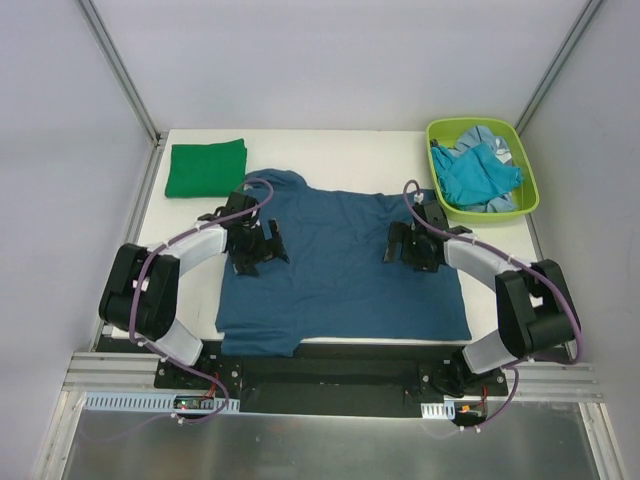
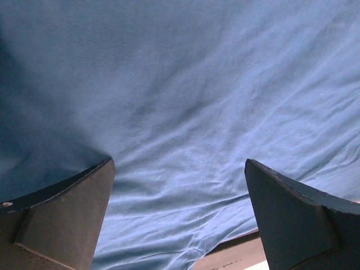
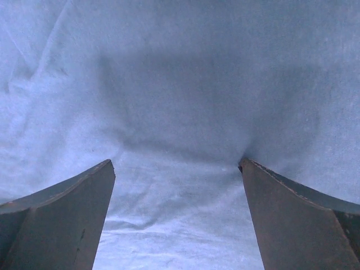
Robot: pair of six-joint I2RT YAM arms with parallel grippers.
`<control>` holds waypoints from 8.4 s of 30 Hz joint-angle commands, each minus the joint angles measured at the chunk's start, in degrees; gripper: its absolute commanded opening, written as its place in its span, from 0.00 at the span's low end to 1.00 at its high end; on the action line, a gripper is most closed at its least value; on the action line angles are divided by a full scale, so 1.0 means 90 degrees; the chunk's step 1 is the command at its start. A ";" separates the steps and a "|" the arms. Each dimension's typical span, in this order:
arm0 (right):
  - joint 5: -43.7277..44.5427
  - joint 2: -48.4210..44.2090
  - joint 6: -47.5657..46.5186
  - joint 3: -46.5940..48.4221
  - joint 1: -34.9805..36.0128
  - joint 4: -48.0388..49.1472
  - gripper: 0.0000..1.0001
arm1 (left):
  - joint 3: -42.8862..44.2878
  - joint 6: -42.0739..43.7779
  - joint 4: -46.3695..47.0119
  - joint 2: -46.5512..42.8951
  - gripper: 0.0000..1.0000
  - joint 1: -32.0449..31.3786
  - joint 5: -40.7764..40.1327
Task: Fold and stack the t-shirts
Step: Flatten out the tshirt, then grap the side of the flattened tshirt closest away from the robot with both arms
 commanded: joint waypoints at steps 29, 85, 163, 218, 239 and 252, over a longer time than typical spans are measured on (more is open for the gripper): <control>-0.0227 -0.0255 -0.0512 0.0368 -0.0038 -0.0730 0.97 | 0.9295 0.0737 -0.2555 0.5417 0.95 0.0252 -0.2169; -0.0188 0.0136 -0.0639 0.0456 -0.0116 -0.0905 0.96 | 0.9336 0.5222 0.0364 0.5547 0.81 -0.0978 -0.1838; 0.0828 0.3669 -0.1147 0.5523 -0.0302 -0.2321 0.96 | 0.6374 0.1079 -0.0074 0.4381 0.99 0.0565 0.0252; 0.0124 0.0445 -0.1003 0.3578 0.0147 -0.1718 0.96 | 0.2857 0.0846 -0.0339 -0.0250 0.99 0.0342 -0.0341; 0.1061 -0.3458 -0.0112 -0.0911 0.0010 -0.0993 0.96 | -0.2793 -0.2690 -0.2946 -0.4718 0.71 -0.1886 -0.1898; 0.1091 -0.3087 -0.0180 -0.0970 -0.0146 -0.1032 0.96 | -0.3019 -0.3110 -0.3141 -0.4133 0.48 -0.2199 -0.2140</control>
